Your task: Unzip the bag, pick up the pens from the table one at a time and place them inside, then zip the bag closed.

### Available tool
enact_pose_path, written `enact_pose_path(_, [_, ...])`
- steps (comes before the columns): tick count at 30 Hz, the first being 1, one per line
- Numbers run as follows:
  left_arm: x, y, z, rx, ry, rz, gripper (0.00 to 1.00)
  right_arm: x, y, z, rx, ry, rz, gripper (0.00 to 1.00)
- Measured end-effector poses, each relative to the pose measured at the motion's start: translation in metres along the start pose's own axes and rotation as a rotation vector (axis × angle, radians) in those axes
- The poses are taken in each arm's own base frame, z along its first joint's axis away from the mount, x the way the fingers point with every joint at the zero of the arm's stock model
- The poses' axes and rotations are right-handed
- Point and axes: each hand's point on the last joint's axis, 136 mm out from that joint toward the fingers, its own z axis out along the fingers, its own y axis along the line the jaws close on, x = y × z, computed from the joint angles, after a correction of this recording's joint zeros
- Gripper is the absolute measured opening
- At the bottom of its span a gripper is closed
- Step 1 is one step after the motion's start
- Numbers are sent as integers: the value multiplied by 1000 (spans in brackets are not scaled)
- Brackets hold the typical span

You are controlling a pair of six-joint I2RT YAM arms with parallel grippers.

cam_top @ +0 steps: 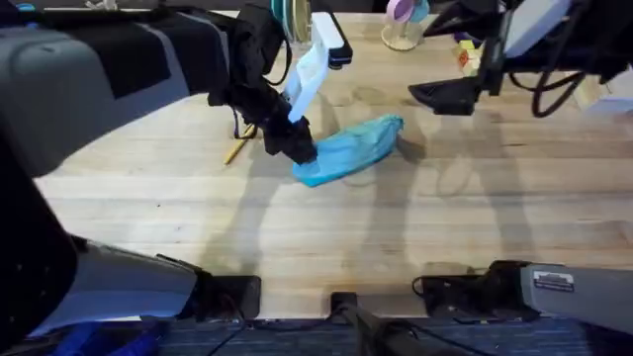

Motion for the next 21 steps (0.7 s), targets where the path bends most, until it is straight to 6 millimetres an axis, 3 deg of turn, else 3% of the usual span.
enact_pose_path(21, [0, 0, 0, 0, 0, 0, 44, 3, 14, -7, -35, 14, 112, 996])
